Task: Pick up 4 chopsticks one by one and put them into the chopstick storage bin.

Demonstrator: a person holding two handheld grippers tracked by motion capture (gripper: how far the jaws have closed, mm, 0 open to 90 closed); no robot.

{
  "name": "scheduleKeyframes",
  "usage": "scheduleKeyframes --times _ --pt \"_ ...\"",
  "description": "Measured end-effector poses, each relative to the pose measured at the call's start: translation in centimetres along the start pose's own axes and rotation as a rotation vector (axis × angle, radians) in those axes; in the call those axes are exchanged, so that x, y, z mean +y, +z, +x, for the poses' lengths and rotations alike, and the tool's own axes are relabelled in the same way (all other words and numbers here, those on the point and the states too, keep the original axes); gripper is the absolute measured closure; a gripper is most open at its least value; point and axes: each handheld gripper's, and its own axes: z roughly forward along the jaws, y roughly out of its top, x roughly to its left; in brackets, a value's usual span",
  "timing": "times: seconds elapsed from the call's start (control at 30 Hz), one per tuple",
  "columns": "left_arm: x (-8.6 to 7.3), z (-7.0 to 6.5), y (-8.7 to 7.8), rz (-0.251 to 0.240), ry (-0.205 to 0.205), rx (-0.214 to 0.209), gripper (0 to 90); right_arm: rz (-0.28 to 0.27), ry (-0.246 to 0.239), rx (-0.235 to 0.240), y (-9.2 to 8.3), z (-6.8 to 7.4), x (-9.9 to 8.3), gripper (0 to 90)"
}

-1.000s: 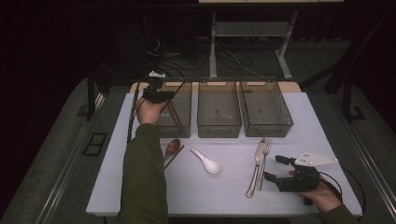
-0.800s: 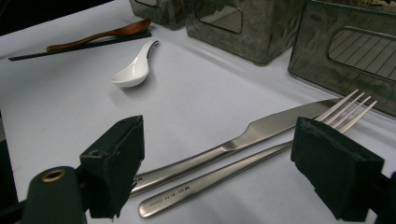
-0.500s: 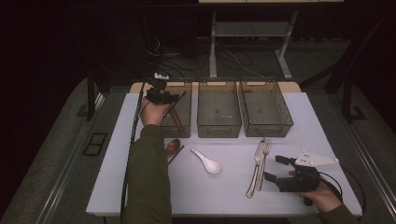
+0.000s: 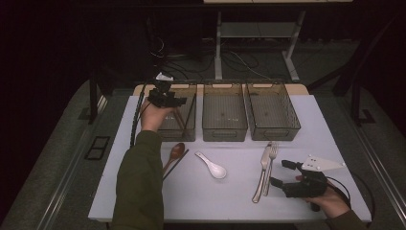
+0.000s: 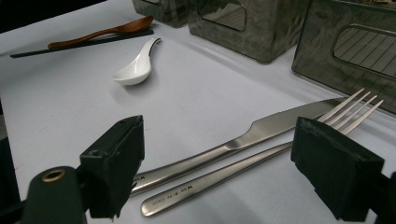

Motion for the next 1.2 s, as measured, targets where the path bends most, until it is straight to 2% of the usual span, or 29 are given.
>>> scheduleKeyframes --times 0.1,0.23,0.43,0.53,0.73,0.83,0.93,1.1,1.2 --pt "0.2 -0.4 -1.2 -0.015 0.015 -0.021 37.0 0.003 0.002 -0.003 0.1 0.0 0.0 17.7" --pt "0.2 -0.9 -2.5 -0.006 0.040 -0.040 33.1 0.003 0.002 -0.007 0.1 0.0 0.0 17.7" --pt "-0.8 -1.7 -4.2 -0.017 0.056 -0.062 30.8 0.007 0.007 -0.010 0.1 -0.1 0.0 17.7" --pt "-1.6 -2.1 -4.9 -0.014 0.078 -0.068 29.7 0.007 0.007 -0.012 0.1 -0.1 0.0 17.7" --pt "-3.9 -3.2 -6.0 -0.020 0.081 -0.097 27.7 0.009 0.006 -0.012 0.2 -0.1 -0.1 17.7" --pt "-5.1 -3.9 -6.6 -0.015 0.102 -0.107 27.2 0.011 0.006 -0.013 0.2 -0.1 -0.1 17.7" --pt "-6.3 -4.7 -7.1 -0.034 0.093 -0.123 27.3 0.013 0.005 -0.013 0.2 -0.1 -0.1 17.7" --pt "-8.3 -5.7 -7.8 -0.032 0.095 -0.145 28.6 0.016 0.005 -0.016 0.3 -0.1 -0.1 17.7" --pt "-9.4 -6.1 -8.4 -0.022 0.106 -0.142 31.8 0.018 0.004 -0.017 0.3 0.0 -0.1 17.7"
